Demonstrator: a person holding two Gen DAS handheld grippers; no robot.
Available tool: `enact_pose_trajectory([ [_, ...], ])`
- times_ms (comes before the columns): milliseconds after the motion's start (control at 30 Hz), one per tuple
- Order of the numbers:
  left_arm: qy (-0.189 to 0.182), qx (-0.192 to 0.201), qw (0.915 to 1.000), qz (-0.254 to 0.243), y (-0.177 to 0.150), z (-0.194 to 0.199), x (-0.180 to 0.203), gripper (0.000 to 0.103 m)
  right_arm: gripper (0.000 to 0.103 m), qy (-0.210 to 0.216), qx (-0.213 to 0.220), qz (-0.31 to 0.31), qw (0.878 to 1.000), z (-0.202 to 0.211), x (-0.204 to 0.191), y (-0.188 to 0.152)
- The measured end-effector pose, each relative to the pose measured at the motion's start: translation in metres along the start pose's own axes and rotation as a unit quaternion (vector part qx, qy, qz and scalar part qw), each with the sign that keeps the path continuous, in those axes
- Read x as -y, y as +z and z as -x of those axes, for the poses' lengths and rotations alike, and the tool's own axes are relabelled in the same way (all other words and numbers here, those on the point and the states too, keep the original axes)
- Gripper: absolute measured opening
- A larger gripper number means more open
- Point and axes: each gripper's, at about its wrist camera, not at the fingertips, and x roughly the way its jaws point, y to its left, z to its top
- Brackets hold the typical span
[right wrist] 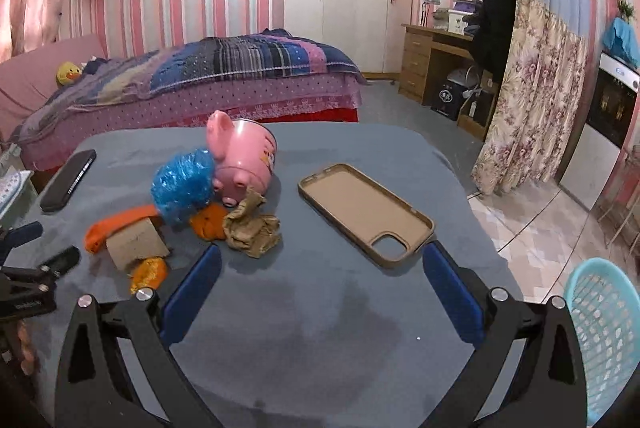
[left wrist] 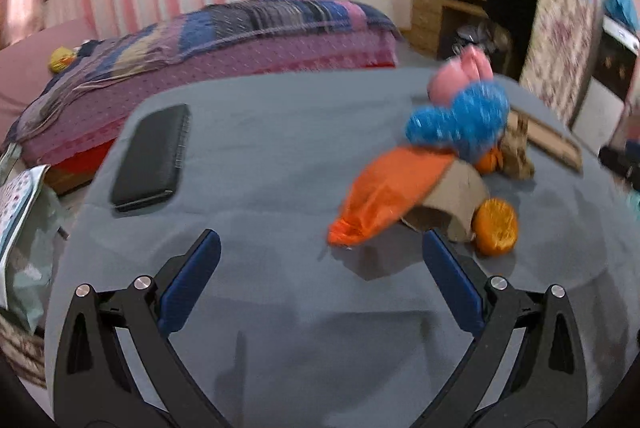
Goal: Collect trash
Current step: 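Grasp the orange snack bag with the left gripper while the right gripper grasps the orange peel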
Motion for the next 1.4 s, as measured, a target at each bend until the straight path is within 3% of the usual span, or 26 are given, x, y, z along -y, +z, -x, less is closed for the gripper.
enact_pose_trajectory([
  [67, -0.010, -0.006, 0.9999, -0.007, 0.002, -0.008, 0.003, 0.090, 0.098, -0.001, -0.006, 0.001, 1.000, -0.002, 0.000, -0.001],
  [167, -0.042, -0.021, 0.9989, -0.008, 0.008, -0.022, 0.005, 0.071, 0.098, 0.006, -0.016, -0.003, 1.000, -0.006, -0.002, -0.003],
  [200, -0.053, -0.028, 0.9981, -0.010, 0.010, -0.026, 0.005, 0.059, 0.098, 0.010, -0.018, -0.002, 1.000, -0.006, -0.004, -0.004],
  [233, -0.064, -0.036, 0.9972, -0.012, 0.010, -0.031, 0.005, 0.039, 0.098, 0.011, -0.019, 0.000, 1.000, -0.007, -0.006, -0.004],
  [300, -0.081, -0.042, 0.9957, -0.011, 0.012, -0.035, 0.000, 0.013, 0.098, 0.018, -0.020, 0.010, 1.000, -0.006, -0.014, -0.006],
  [333, -0.083, -0.038, 0.9958, -0.008, 0.013, -0.034, -0.004, 0.009, 0.098, 0.022, -0.021, 0.013, 0.999, -0.006, -0.016, -0.007],
  [433, -0.087, -0.007, 0.9962, -0.004, 0.013, -0.015, -0.018, 0.008, 0.098, 0.043, -0.024, 0.019, 0.999, -0.008, -0.027, -0.010],
  [500, -0.070, 0.010, 0.9974, -0.011, 0.011, 0.001, -0.030, 0.008, 0.098, 0.057, -0.028, 0.022, 0.998, -0.010, -0.036, -0.014],
  [867, -0.008, 0.019, 0.9998, -0.005, -0.007, 0.060, -0.099, 0.008, 0.097, 0.108, -0.070, 0.075, 0.989, -0.029, -0.101, -0.030],
  [900, -0.004, 0.019, 0.9998, -0.006, -0.007, 0.060, -0.104, 0.008, 0.095, 0.108, -0.073, 0.079, 0.988, -0.031, -0.104, -0.031],
  [1000, 0.005, 0.012, 0.9999, 0.006, -0.015, 0.060, -0.116, 0.008, 0.068, 0.117, -0.098, 0.087, 0.985, -0.041, -0.111, -0.033],
  [1167, 0.007, 0.005, 0.9997, 0.023, -0.020, 0.054, -0.122, 0.008, 0.053, 0.137, -0.098, 0.082, 0.982, -0.045, -0.117, -0.032],
  [1233, 0.006, 0.009, 0.9997, 0.024, -0.020, 0.055, -0.120, 0.008, 0.036, 0.147, -0.096, 0.085, 0.981, -0.045, -0.119, -0.030],
  [1400, 0.011, 0.028, 0.9995, 0.010, -0.009, 0.064, -0.105, 0.008, 0.028, 0.143, -0.090, 0.086, 0.982, -0.039, -0.115, -0.028],
])
